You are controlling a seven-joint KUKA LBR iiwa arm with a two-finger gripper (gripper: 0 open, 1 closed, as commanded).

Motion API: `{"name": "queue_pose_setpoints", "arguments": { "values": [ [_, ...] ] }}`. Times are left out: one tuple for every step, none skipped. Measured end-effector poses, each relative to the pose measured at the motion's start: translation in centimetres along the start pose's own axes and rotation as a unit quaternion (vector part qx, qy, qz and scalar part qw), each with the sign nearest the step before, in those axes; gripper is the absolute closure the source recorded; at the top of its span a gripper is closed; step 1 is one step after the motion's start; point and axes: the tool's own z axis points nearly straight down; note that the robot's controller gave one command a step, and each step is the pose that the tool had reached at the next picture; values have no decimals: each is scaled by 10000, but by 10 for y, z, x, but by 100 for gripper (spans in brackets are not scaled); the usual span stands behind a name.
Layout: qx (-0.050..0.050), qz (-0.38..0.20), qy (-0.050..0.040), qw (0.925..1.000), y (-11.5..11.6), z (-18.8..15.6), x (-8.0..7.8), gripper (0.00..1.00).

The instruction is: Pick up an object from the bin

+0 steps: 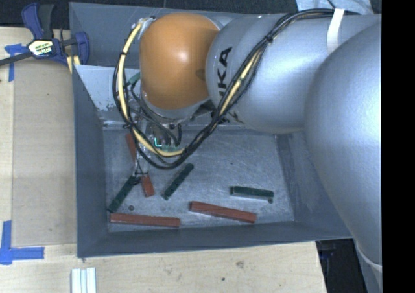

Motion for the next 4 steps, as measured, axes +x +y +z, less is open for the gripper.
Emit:
{"name": "queue_pose_setpoints", "arguments": {
  "values": [
    [-6, -2080, -15, 9781, -49, 115, 1, 0],
    [8, -3831, -8, 9237, 12, 112, 34, 0],
    [-4, -3815, -18, 9244, 12, 110, 33, 100],
    [2, -3768, -63, 9263, 9, -41, 29, 100]
  ]
}}
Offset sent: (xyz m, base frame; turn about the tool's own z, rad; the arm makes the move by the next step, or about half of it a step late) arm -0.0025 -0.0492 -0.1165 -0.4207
